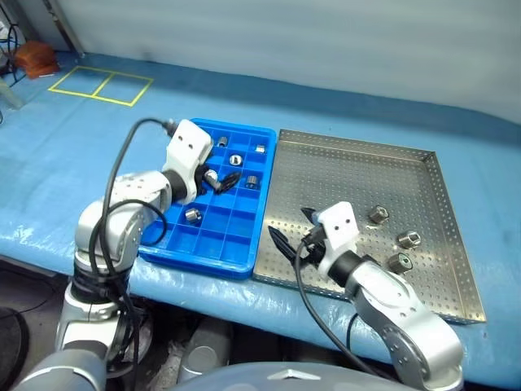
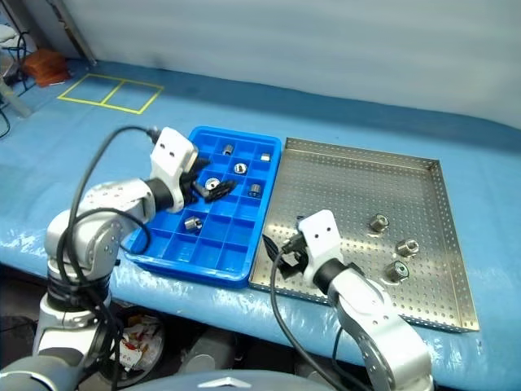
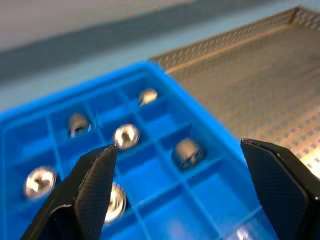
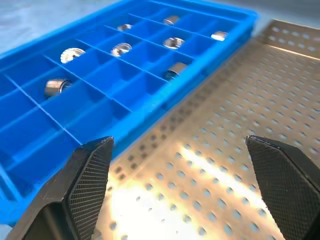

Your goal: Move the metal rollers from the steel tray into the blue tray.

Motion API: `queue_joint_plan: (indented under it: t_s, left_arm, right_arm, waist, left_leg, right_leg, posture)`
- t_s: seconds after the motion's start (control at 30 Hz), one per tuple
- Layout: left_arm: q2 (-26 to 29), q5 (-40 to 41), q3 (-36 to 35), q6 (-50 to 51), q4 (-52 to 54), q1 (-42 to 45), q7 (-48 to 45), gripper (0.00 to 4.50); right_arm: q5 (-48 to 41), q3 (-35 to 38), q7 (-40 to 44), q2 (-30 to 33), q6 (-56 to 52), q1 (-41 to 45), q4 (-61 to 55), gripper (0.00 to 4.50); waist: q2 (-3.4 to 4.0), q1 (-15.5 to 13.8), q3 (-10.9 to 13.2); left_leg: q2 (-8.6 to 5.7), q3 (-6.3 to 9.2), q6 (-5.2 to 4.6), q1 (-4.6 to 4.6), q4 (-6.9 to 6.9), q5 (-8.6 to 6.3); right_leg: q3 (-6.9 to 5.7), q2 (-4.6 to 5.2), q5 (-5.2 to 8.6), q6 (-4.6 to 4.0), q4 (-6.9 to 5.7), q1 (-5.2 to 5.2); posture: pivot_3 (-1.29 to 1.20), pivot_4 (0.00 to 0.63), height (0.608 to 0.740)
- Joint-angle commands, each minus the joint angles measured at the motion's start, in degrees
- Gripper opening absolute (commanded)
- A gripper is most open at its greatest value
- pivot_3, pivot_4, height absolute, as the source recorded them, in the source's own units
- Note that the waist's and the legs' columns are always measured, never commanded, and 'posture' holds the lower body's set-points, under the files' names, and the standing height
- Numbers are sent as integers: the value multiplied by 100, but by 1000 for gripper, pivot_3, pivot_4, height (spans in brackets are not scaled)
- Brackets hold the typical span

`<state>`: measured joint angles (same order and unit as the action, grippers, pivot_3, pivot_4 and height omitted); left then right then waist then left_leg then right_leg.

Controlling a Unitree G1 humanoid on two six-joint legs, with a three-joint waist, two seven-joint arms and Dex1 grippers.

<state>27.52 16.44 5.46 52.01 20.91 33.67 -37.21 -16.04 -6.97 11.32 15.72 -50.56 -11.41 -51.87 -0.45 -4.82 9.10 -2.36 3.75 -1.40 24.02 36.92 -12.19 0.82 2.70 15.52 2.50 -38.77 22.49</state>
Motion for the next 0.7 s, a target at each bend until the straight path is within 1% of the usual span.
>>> queue_joint_plan:
  t_s: [0.03, 0.07, 0.17, 0.27, 0.33, 0.43, 0.57, 0.7]
  left_arm:
    - [85, -180, 671, -1399, -776, 257, -956, 4305]
    - [11, -219, 887, -1876, -1145, 419, -1336, 4305]
    - [-193, -335, 1635, -2852, -2262, 992, -2631, 4305]
    - [-381, -453, 1983, -3376, -3010, 1324, -3294, 4305]
    - [-651, -788, 2336, -3991, -3675, 1567, -3562, 4305]
    - [-1006, -1289, 2738, -4757, -4507, 1833, -3757, 4305]
    - [-1333, -1705, 3003, -5527, -5279, 2042, -4006, 4305]
    - [-1709, -2088, 3117, -6073, -5916, 2167, -3907, 4305]
  right_arm:
    - [-28, 247, -88, 55, 16, -286, -440, 4500]
    - [-9, 304, -149, 51, 19, -455, -532, 4500]
    - [53, 392, -330, -11, 102, -961, -759, 4500]
    - [83, 376, -447, -48, 206, -1201, -813, 4500]
    - [122, 338, -597, -139, 386, -1470, -813, 4500]
    - [197, 219, -800, -260, 679, -1771, -813, 4500]
    - [269, 61, -1004, -338, 1030, -2049, -813, 4500]
    - [325, -44, -1164, -355, 1264, -2264, -813, 4500]
  waist:
    - [4, 107, -2]
    - [4, 186, -2]
    - [3, 343, -1]
    - [4, 503, -2]
    - [4, 634, -2]
    - [4, 754, -2]
    - [5, 938, -1]
    - [4, 1013, -1]
  left_leg:
    - [-1, -5, 0, 0, -2, 1]
    - [-1, -8, -2, 1, -2, 0]
    - [3, -11, -13, 19, 1, -1]
    - [2, -11, -28, 33, 8, -6]
    - [2, -16, -39, 34, 13, -11]
    - [3, -18, -45, 34, 17, -12]
    - [3, -25, -53, 35, 21, -13]
    - [3, -28, -61, 36, 30, -13]
  right_leg:
    - [1, 3, 1, -2, 0, -4]
    - [2, 4, 1, -2, 0, -7]
    - [1, -1, 1, -1, -3, -1]
    - [0, -7, -1, 2, -4, 6]
    - [1, -8, -3, 6, -3, 5]
    - [-1, -14, -3, 14, -4, 4]
    - [3, -19, 6, 48, -5, 4]
    - [5, -19, 4, 62, -5, 2]
  posture:
    - [25, 150, 740]
    - [-12, 150, 740]
    - [-73, 150, 740]
    - [-101, 150, 740]
    - [-139, 150, 740]
    - [-194, 150, 740]
    - [-233, 150, 740]
    - [-265, 150, 740]
